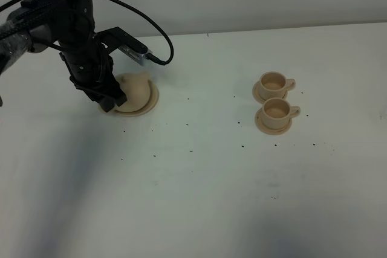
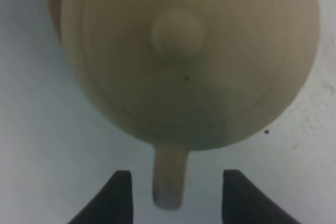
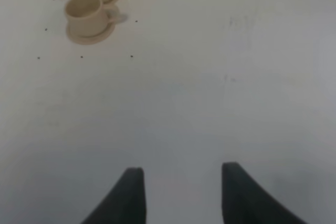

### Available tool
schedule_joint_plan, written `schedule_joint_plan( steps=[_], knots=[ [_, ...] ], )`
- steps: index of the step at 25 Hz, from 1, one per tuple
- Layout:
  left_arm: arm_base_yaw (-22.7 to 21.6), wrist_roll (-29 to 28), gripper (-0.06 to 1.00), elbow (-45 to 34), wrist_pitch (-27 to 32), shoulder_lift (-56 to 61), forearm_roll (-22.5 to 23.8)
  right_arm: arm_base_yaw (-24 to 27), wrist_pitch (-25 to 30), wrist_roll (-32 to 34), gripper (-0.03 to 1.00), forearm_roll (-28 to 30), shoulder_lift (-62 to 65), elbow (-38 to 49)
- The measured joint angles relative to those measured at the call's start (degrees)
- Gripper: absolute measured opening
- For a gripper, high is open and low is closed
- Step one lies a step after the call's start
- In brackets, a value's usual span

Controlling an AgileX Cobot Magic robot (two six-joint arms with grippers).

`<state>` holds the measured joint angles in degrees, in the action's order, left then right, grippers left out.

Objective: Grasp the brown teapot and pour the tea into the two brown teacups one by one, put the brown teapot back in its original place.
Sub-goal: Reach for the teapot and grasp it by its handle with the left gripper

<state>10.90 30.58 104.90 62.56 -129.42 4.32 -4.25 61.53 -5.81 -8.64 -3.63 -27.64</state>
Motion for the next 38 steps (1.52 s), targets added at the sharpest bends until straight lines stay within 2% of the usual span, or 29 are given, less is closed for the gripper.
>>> schedule_joint_plan(
  steps=[6, 16, 38],
  knots=[
    [-0.7, -1.5, 0.40, 0.0, -0.5, 0.0, -0.3, 0.0, 0.0, 0.0, 0.35, 0.0, 0.0, 0.0],
    [-0.7, 0.5, 0.33, 0.0, -1.7, 0.0, -5.4, 0.0, 0.0, 0.0, 0.35, 0.0, 0.0, 0.0],
    [-0.6, 0.3, 0.24, 0.0, -1.7, 0.0, -5.6, 0.0, 0.0, 0.0, 0.35, 0.0, 0.0, 0.0]
  ],
)
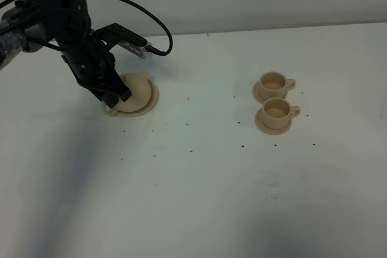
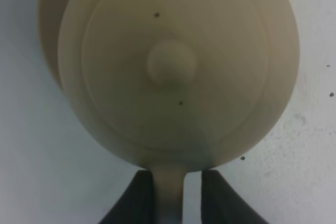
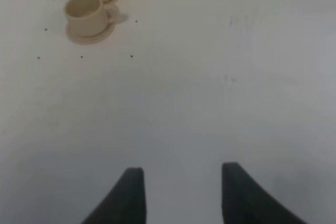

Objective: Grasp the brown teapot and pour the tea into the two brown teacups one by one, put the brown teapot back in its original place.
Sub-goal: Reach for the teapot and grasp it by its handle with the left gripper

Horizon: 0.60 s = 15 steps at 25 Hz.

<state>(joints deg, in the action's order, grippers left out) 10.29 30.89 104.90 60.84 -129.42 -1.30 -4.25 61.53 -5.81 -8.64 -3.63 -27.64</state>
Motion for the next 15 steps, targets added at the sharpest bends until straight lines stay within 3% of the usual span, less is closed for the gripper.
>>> schedule_joint_plan(
  steps=[15],
  knots=[
    [0.0, -2.2, 0.23, 0.0, -0.2, 0.0, -0.3, 0.0, 0.0, 0.0, 0.35, 0.0, 0.0, 0.0]
  ],
)
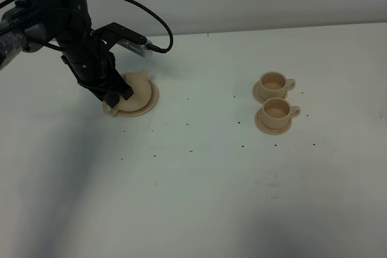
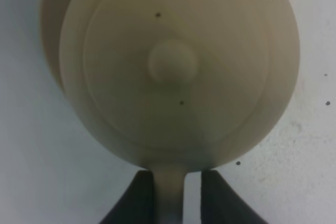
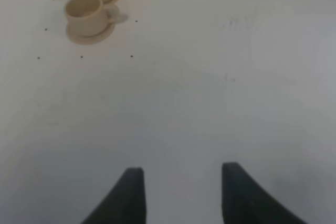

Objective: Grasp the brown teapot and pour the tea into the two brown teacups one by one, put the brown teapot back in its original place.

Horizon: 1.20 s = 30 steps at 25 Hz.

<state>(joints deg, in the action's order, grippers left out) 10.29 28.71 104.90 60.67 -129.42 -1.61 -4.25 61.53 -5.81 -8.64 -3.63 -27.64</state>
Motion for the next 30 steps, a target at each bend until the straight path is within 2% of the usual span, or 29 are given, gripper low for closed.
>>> schedule_joint_plan(
  steps=[4, 8, 15, 30],
  knots=[
    [0.0, -0.1, 0.21, 0.0, 0.0, 0.0, 0.0, 0.0, 0.0, 0.0, 0.35, 0.0, 0.0, 0.0],
    [0.0, -0.2, 0.12, 0.0, 0.0, 0.0, 0.0, 0.0, 0.0, 0.0, 0.35, 0.0, 0.0, 0.0],
    [0.0, -0.2, 0.12, 0.0, -1.0, 0.0, 0.1, 0.0, 0.0, 0.0, 0.35, 0.0, 0.0, 0.0],
    [0.0, -0.2, 0.12, 0.0, -7.4, 1.1, -0.3, 0.0, 0.0, 0.0, 0.35, 0.0, 0.0, 0.0]
  ],
)
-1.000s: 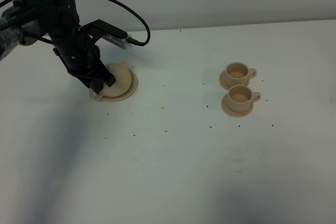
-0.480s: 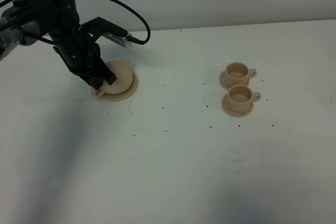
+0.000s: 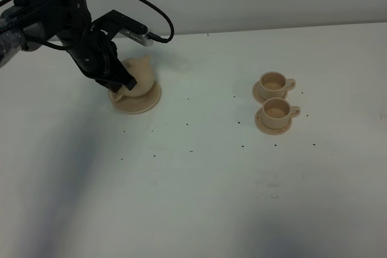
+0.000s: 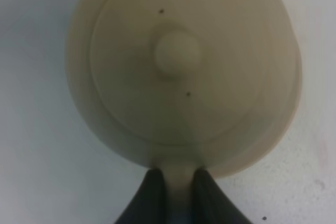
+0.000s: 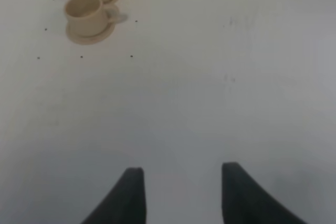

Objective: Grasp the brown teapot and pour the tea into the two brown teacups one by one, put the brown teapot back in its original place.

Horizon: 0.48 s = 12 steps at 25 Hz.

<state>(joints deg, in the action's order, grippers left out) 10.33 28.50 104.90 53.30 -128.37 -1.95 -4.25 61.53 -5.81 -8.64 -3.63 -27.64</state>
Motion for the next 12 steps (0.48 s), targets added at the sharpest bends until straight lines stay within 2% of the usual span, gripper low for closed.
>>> schedule_joint_plan(
  steps=[7, 12],
  knots=[
    [0.0, 0.9, 0.12, 0.0, 0.3, 2.2, -2.7, 0.0, 0.0, 0.0, 0.35, 0.0, 0.0, 0.0],
    [0.7, 5.8, 0.12, 0.0, 0.4, 2.3, -7.5, 0.0, 0.0, 0.0, 0.35, 0.0, 0.0, 0.0]
  ],
)
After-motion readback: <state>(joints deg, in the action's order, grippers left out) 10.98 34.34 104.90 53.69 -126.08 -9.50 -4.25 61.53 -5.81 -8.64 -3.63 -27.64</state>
